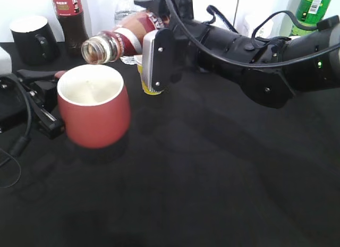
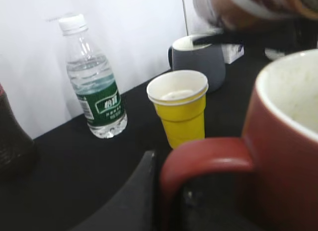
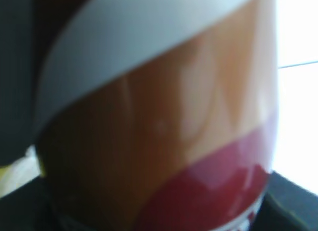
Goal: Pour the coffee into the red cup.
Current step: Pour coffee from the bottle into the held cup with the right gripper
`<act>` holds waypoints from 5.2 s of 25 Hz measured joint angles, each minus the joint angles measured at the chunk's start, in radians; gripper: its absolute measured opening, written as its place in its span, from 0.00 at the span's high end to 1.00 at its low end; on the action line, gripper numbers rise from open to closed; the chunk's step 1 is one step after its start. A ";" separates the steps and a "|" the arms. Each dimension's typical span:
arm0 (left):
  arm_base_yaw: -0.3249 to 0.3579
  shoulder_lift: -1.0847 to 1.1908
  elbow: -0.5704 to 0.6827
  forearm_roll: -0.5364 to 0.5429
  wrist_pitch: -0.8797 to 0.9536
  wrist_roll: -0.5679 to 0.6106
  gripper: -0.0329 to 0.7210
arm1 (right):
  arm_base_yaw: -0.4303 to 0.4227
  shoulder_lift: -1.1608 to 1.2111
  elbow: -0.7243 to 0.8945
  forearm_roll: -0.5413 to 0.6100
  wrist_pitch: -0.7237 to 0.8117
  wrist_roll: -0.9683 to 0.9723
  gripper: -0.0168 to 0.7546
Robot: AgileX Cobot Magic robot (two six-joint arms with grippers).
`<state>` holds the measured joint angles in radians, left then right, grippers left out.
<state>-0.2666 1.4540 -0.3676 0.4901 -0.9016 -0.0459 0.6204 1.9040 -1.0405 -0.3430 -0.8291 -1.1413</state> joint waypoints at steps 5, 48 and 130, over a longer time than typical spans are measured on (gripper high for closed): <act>0.000 0.000 0.000 0.000 0.004 0.000 0.88 | 0.000 0.000 0.000 0.027 -0.011 -0.053 0.29; 0.000 0.000 0.000 0.000 0.011 0.000 0.88 | 0.000 0.000 0.000 0.043 -0.021 -0.130 0.29; 0.000 0.000 0.000 -0.006 0.015 0.001 0.86 | 0.000 0.000 -0.002 0.044 -0.022 -0.236 0.29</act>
<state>-0.2666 1.4540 -0.3676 0.4838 -0.8866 -0.0450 0.6204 1.9040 -1.0420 -0.2993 -0.8513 -1.3772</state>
